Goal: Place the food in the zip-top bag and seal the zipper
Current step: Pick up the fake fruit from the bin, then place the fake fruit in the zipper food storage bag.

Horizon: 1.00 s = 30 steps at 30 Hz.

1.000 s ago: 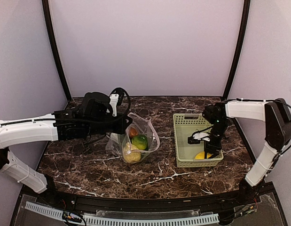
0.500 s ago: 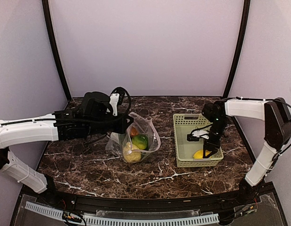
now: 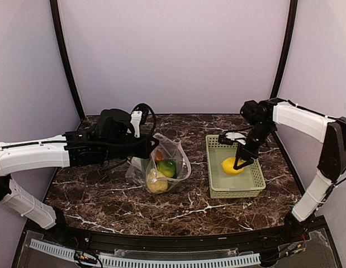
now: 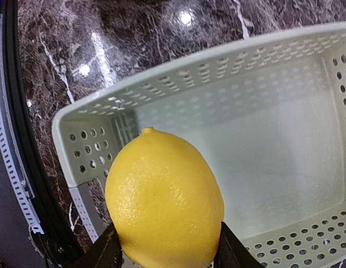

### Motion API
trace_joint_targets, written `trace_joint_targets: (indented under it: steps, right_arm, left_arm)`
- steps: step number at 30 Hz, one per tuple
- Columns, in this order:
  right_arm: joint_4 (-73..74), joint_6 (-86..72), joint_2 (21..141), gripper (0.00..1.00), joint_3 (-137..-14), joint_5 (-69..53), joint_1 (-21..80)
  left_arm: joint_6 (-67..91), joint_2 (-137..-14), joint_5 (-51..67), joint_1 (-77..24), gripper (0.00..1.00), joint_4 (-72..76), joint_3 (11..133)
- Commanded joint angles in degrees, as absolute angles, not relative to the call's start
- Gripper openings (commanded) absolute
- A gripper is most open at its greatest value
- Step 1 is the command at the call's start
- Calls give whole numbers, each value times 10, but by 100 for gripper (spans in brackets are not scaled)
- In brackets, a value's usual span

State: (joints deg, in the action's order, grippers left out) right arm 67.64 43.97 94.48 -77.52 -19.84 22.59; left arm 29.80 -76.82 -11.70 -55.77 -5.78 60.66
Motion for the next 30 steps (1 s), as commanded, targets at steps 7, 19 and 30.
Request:
trace_joint_targets:
  steps: [7,19,30]
  right_arm:
    - [776,399,916,37,-921,-366,273]
    - [807,359,933,38,-1087,-512,313]
    - [737,307,930,38,-1050,-538,348]
  left_arm:
    - [207,-752,-182,-558,1,-163,748]
    - [247,-810,-147,-559,1,-249,783]
    - [267,-825,-122,-562,1,-203,778]
